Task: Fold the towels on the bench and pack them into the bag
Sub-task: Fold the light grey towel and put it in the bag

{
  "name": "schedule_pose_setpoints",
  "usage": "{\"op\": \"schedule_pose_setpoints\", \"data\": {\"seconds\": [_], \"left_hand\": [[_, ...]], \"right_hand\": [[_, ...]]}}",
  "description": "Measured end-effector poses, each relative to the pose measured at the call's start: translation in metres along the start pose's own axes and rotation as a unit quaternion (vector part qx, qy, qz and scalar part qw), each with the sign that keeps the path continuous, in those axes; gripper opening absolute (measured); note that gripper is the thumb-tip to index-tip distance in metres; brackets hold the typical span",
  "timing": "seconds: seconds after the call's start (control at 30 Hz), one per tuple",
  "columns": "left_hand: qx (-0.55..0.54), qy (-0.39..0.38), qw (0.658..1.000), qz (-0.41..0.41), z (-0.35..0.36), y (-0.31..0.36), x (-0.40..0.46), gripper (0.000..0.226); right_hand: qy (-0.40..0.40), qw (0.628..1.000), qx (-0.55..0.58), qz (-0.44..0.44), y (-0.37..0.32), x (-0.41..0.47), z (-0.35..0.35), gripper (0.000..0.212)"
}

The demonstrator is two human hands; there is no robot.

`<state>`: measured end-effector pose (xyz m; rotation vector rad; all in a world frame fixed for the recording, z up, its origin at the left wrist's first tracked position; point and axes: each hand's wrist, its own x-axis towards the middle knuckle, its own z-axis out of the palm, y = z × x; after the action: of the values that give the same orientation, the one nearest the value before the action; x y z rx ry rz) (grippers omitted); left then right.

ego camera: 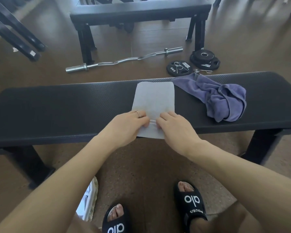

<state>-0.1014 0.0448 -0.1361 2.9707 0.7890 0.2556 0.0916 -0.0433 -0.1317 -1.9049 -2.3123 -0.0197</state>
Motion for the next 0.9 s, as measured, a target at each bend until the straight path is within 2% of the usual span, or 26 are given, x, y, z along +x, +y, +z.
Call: {"op": "schedule_pose_setpoints", "data": {"seconds": [0.07, 0.13, 0.27, 0.33, 0.43, 0.53, 0.63, 0.73, 0.9], "left_hand": [[0.004, 0.003, 1.000, 0.001, 0.001, -0.002, -0.004, 0.017], [0.014, 0.005, 1.000, 0.012, 0.003, -0.002, -0.009, 0.025], [0.029, -0.020, 0.999, 0.018, 0.011, 0.001, -0.020, 0.049], [0.045, -0.005, 0.999, 0.018, 0.014, -0.001, -0.019, 0.044], [0.008, 0.015, 1.000, 0.005, 0.009, -0.004, -0.015, 0.030], [-0.103, -0.005, 0.992, -0.077, 0.002, -0.010, -0.011, 0.026], [-0.179, -0.023, 0.972, -0.149, 0.001, -0.014, -0.004, 0.027], [-0.226, -0.001, 0.957, -0.184, 0.004, -0.013, 0.001, 0.024], [-0.227, 0.039, 0.952, -0.203, 0.008, -0.014, 0.013, 0.019]], "right_hand": [[0.009, 1.000, 0.020, -0.009, 0.001, -0.002, -0.001, 0.016], [0.007, 0.999, 0.030, -0.020, 0.004, -0.007, -0.002, 0.019], [-0.041, 0.998, -0.026, -0.041, 0.009, -0.022, 0.005, 0.046], [-0.031, 0.997, -0.044, -0.047, 0.011, -0.024, 0.009, 0.051], [0.020, 0.999, -0.013, -0.024, 0.020, -0.018, 0.005, 0.030], [0.053, 0.992, 0.107, 0.048, 0.031, -0.011, 0.001, 0.020], [0.013, 0.978, 0.185, 0.096, 0.035, -0.005, 0.002, 0.021], [-0.015, 0.962, 0.233, 0.143, 0.038, 0.001, -0.002, 0.025], [-0.018, 0.911, 0.345, 0.225, 0.045, 0.012, -0.007, 0.012]]}}
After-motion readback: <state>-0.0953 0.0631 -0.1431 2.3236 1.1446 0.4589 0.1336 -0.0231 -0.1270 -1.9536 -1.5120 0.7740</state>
